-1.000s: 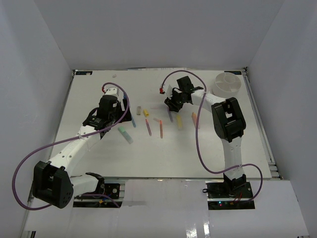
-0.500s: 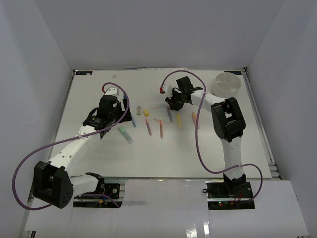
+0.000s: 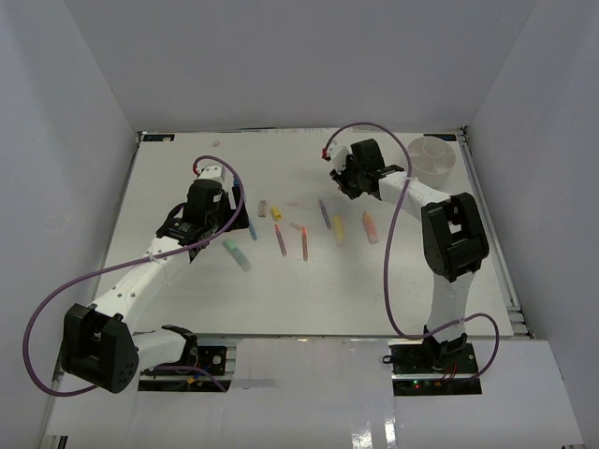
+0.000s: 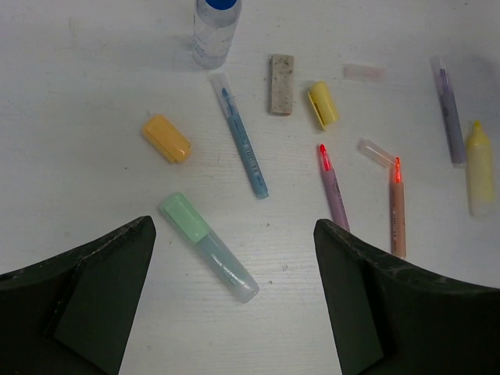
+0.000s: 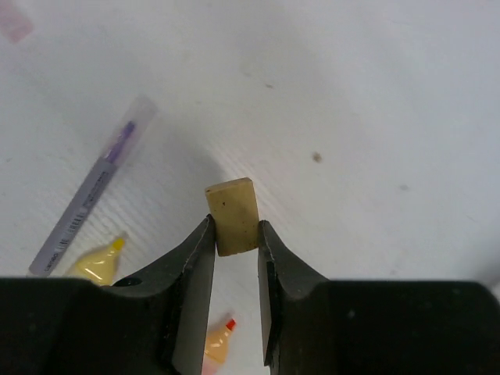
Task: Sort the stationery into containers
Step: Pick up the stationery from the center of the board, then place the stationery in the storage box.
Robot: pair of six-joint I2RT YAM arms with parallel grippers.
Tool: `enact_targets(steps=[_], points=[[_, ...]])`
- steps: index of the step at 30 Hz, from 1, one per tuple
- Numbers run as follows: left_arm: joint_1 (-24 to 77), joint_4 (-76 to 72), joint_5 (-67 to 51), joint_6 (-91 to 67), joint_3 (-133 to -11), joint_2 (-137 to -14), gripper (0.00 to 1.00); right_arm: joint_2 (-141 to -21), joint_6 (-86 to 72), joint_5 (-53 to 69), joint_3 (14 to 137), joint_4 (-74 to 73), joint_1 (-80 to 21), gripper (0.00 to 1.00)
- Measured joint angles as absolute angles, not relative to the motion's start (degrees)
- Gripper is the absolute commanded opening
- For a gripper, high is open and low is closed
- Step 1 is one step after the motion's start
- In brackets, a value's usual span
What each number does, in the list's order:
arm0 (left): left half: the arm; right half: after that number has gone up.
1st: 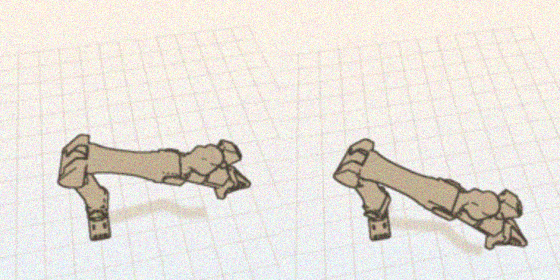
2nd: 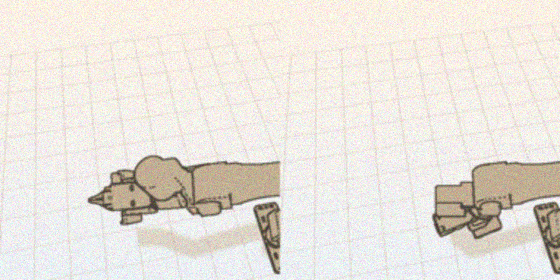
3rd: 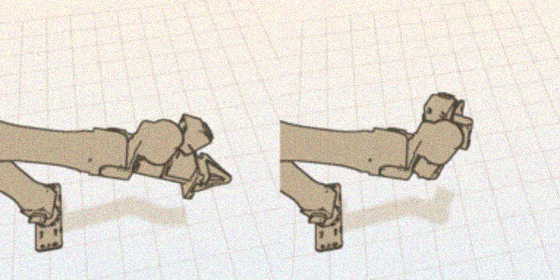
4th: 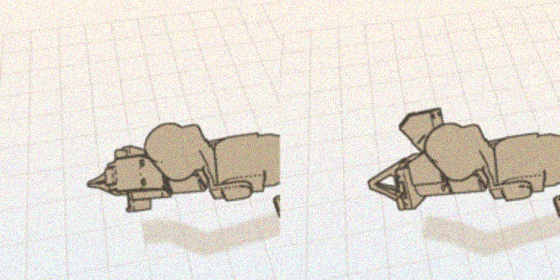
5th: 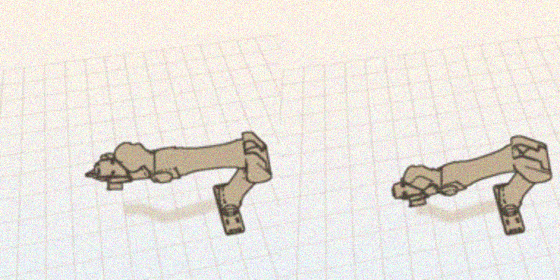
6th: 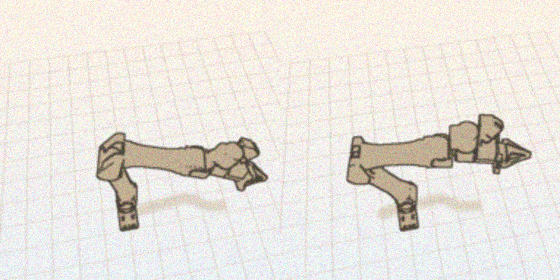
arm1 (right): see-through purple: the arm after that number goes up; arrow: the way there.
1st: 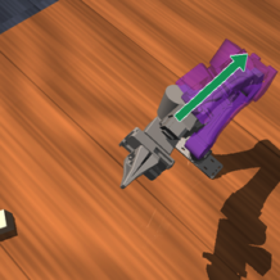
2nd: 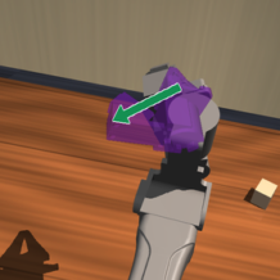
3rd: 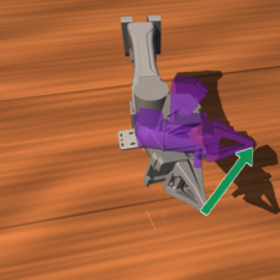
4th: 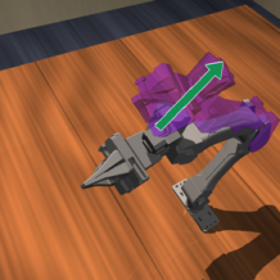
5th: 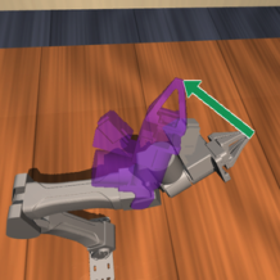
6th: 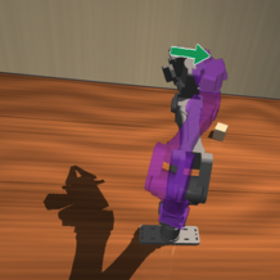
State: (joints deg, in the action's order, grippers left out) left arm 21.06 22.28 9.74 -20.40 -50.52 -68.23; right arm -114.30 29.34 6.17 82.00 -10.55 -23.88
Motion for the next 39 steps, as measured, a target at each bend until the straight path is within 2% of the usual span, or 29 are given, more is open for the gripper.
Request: enact_targets(steps=[9, 14, 24, 35, 39], points=[[21.1, 22.3, 9.6, -20.4, -50.5, -68.2, 0.94, -108.5, 20.6, -24.3, 85.3, -5.8, -22.2, 0.08], [21.1, 22.3, 9.6, -20.4, -50.5, -68.2, 0.94, -110.2, 16.4, -34.5, 90.5, -6.7, -19.8, 0.08], [21.1, 22.3, 9.6, -20.4, -50.5, -68.2, 0.94, -115.6, 6.3, -36.2, 97.0, -10.6, -13.0, 0.08], [21.1, 22.3, 9.6, -20.4, -50.5, -68.3, 0.94, -121.8, 0.7, -36.0, 101.4, -11.9, -10.7, 0.08], [21.1, 22.3, 9.6, -20.4, -50.5, -68.5, 0.94, -122.7, -1.0, -36.0, 102.3, -11.9, -10.2, 0.12]])
